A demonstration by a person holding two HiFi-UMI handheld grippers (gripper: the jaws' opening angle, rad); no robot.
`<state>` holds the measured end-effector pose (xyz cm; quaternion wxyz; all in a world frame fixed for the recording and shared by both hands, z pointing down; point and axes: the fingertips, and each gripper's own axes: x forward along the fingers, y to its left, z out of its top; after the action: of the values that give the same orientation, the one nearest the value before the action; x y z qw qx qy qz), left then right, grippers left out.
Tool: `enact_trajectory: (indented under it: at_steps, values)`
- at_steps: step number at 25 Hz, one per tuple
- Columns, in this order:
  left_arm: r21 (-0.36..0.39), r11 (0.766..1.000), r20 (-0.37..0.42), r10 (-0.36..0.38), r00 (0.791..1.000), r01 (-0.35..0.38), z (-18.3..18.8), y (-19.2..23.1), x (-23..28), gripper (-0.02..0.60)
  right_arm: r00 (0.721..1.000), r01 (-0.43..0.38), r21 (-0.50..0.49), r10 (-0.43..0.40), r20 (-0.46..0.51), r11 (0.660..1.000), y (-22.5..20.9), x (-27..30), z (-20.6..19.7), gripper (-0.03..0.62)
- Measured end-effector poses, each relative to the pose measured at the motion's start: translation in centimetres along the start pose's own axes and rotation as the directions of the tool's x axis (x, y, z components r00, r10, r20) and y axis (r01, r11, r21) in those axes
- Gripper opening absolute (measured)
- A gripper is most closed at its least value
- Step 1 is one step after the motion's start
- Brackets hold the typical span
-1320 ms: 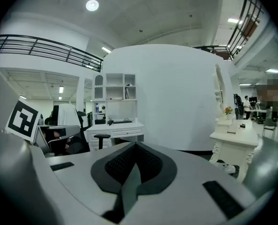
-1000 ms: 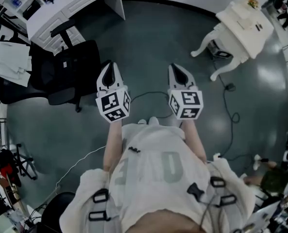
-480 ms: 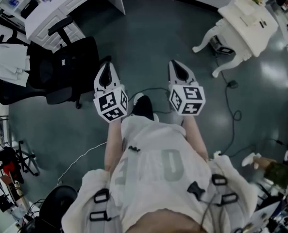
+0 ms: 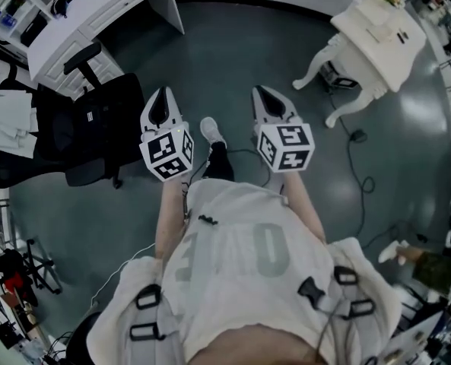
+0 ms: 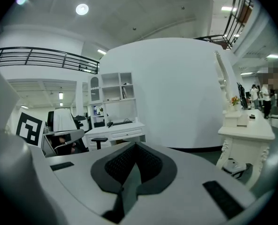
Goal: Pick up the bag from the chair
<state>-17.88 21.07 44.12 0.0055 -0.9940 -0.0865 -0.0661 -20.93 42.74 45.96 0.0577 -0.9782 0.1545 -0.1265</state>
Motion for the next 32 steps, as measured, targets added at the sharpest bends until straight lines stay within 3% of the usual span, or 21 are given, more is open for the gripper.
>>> enact_trajectory:
  at_steps: [9,16,18,22,26,29,32]
  values:
    - [0.019,0.999,-0.007,-0.047,0.999,0.047,1.5,1.0,10.5,0.015,1.0,-0.02,-0.01,0.02,0.005,1.0,-0.4,10.0,3.5,0.006]
    - [0.141,0.99,-0.036,0.029,0.999,-0.023,3.0,8.8,19.1,0.015,0.981,-0.192,-0.14,0.187,-0.051,0.971,5.7,25.4,8.3,0.006]
    - [0.104,0.993,-0.02,0.063,0.998,-0.06,3.4,11.9,22.3,0.015,0.969,-0.249,-0.17,0.244,-0.045,0.954,7.8,30.2,10.2,0.006]
    - [-0.067,0.988,-0.004,0.142,0.99,-0.142,4.7,18.9,27.6,0.015,0.943,-0.334,-0.162,0.329,-0.059,0.929,11.5,38.9,11.9,0.005]
    - [-0.055,0.958,-0.017,0.28,0.96,-0.281,5.5,25.6,29.3,0.015,0.897,-0.439,-0.145,0.425,-0.118,0.887,15.5,45.3,11.0,0.006]
    - [-0.101,0.911,-0.025,0.399,0.917,-0.399,5.3,30.2,27.8,0.014,0.856,-0.516,-0.161,0.501,-0.127,0.841,19.0,47.5,10.6,0.006]
    - [-0.125,0.852,-0.035,0.508,0.861,-0.508,5.1,34.0,25.5,0.014,0.802,-0.597,-0.185,0.583,-0.128,0.781,23.0,48.8,11.1,0.006]
